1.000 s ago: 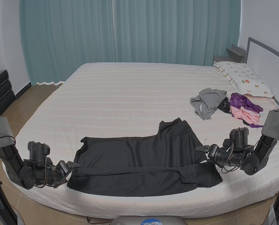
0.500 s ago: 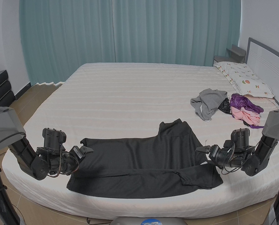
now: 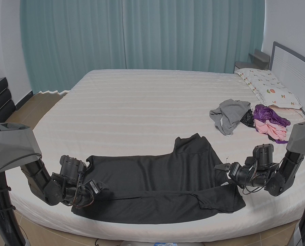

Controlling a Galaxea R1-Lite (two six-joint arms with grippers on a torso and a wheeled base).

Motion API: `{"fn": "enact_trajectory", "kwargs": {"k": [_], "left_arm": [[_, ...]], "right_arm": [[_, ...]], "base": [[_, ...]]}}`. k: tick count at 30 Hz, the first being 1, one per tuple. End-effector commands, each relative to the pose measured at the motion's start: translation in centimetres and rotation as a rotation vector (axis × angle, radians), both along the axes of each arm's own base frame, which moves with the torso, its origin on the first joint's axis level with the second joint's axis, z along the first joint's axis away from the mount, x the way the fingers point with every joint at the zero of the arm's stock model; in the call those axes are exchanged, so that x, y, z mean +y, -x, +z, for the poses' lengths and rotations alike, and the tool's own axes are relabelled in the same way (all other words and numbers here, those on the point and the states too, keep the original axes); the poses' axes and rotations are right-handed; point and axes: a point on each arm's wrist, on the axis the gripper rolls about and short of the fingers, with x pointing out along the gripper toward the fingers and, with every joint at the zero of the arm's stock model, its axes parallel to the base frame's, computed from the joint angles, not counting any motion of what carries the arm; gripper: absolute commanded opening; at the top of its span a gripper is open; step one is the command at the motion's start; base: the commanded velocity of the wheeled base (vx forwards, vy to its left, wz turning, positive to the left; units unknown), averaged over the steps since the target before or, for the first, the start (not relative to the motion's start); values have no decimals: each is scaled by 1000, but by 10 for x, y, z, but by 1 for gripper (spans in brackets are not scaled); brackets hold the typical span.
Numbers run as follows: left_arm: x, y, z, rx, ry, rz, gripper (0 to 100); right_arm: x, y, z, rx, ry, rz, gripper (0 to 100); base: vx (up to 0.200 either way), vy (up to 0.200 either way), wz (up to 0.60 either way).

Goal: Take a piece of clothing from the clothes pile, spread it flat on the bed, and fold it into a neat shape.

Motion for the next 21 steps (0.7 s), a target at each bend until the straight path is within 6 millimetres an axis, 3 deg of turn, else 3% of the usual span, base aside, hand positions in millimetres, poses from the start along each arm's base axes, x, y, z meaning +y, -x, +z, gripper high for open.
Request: {"fn": "enact_trajectory", "kwargs": {"k": [1,9,15,21], "left_arm": [[-7,5,0,12,-5,-27,100],[-10,2,-4,16,-54,-11,100],[-5,-20,-13,-15,-94,54,100],[21,-51,-2,-117,-87,188,100]], "right_arm": [[1,1,-1,7,1,2,100],[1,3,-3,14,4,5,100],[1,3,-3,17,5,5,100],[1,3,-4,18,6,5,100]], "base": [[0,0,0],[0,0,0],[0,0,0],[0,0,0]]}}
